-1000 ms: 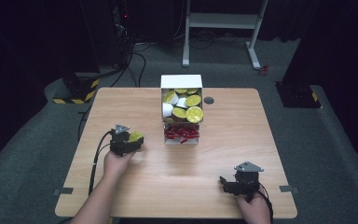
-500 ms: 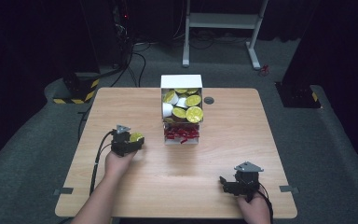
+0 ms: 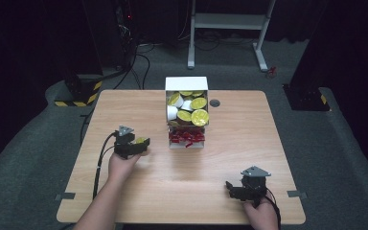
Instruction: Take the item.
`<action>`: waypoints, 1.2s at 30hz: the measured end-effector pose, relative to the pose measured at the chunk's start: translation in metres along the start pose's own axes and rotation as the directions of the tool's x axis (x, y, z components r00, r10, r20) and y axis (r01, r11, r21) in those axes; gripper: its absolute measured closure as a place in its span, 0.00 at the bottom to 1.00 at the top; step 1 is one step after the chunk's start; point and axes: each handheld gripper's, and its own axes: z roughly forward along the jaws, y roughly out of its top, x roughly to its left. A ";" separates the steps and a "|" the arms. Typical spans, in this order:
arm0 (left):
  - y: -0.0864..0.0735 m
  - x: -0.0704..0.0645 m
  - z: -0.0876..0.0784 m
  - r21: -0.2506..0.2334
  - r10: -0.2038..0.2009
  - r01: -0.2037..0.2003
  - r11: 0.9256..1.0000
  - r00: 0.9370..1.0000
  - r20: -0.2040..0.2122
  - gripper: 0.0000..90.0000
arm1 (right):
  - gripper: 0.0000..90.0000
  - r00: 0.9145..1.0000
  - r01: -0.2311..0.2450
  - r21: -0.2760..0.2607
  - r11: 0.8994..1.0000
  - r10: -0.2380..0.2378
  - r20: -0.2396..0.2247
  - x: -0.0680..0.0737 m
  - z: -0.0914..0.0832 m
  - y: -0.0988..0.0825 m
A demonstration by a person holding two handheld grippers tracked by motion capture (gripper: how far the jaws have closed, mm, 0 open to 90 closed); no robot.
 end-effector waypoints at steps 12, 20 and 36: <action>-0.001 0.000 -0.014 -0.037 0.011 -0.010 0.999 1.000 0.016 0.31 | 0.09 1.000 0.000 0.000 1.000 0.000 0.000 0.000 0.000 0.000; -0.004 0.003 -0.029 -0.052 0.011 -0.009 0.999 0.998 0.055 0.30 | 0.09 1.000 0.000 0.000 1.000 0.000 -0.001 0.000 0.000 0.000; -0.017 0.006 -0.061 -0.062 0.033 -0.026 0.998 0.992 0.121 0.24 | 0.09 1.000 0.000 0.000 1.000 0.000 -0.001 0.000 0.000 0.000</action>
